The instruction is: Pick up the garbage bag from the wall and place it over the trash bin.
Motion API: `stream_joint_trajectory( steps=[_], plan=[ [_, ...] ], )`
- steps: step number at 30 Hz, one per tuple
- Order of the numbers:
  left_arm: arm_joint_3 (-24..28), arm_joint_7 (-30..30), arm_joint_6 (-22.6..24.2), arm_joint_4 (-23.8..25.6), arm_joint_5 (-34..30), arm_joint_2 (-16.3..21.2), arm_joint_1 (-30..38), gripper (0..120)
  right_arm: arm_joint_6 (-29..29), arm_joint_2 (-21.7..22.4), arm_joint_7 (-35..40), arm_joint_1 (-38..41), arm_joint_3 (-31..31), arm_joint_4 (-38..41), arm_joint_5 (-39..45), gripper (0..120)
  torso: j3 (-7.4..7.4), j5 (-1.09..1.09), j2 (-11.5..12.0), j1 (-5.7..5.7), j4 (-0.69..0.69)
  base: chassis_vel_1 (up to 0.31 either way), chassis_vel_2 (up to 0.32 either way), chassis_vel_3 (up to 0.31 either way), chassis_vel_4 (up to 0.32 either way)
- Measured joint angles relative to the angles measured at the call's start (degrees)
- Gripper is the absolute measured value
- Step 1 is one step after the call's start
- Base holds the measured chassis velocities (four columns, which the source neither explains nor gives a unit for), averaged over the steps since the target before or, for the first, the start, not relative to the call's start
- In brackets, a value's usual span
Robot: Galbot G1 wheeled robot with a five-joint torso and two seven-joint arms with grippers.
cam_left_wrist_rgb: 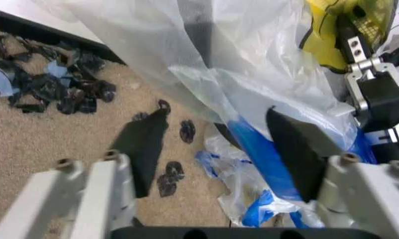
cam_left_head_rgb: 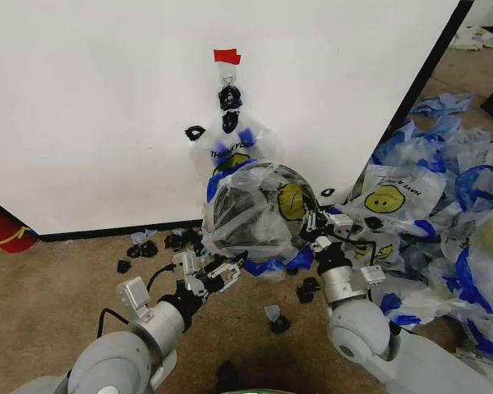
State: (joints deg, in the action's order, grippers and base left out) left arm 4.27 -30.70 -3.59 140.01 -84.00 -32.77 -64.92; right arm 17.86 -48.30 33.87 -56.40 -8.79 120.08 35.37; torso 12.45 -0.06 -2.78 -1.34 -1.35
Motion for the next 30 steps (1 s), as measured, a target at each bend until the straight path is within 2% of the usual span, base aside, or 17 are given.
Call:
stream_joint_trajectory(
  steps=[5,6,10,11,15,30],
  plan=[
    [0.44,0.12,-0.02,-0.34,0.59,-0.48,-0.39,36,-0.1,-0.22,0.21,0.56,-0.07,-0.37,0.0,0,0.0,0.0,0.0,0.0,0.0,0.0,0.0,0.0,0.0],
    [0.44,0.12,-0.02,-0.34,0.59,-0.48,-0.39,36,-0.1,-0.22,0.21,0.56,-0.07,-0.37,0.0,0,0.0,0.0,0.0,0.0,0.0,0.0,0.0,0.0,0.0],
    [0.54,0.33,-0.11,-0.72,0.93,-0.65,-0.31,18,-0.14,-0.52,0.55,0.61,0.1,-0.43,0.11,0,0.0,0.0,0.0,0.0,0.0,0.0,0.0,0.0,0.0],
    [0.54,0.33,-0.11,-0.72,0.93,-0.65,-0.31,18,-0.14,-0.52,0.55,0.61,0.1,-0.43,0.11,0,0.0,0.0,0.0,0.0,0.0,0.0,0.0,0.0,0.0],
    [0.61,0.66,-0.55,-1.39,1.87,-0.88,-0.5,1,-0.35,-1.23,1.65,0.54,0.1,-0.27,0.85,0,0.0,0.0,0.0,0.0,0.0,0.0,0.0,0.0,0.0],
    [1.19,1.02,-1.11,-3.46,4.84,-2.22,-2.78,0,-2.46,-3.59,8.2,-1.6,0.72,4.07,7.82,0,0.0,0.0,0.0,0.0,-0.01,0.0,0.0,0.0,0.0]
  ],
)
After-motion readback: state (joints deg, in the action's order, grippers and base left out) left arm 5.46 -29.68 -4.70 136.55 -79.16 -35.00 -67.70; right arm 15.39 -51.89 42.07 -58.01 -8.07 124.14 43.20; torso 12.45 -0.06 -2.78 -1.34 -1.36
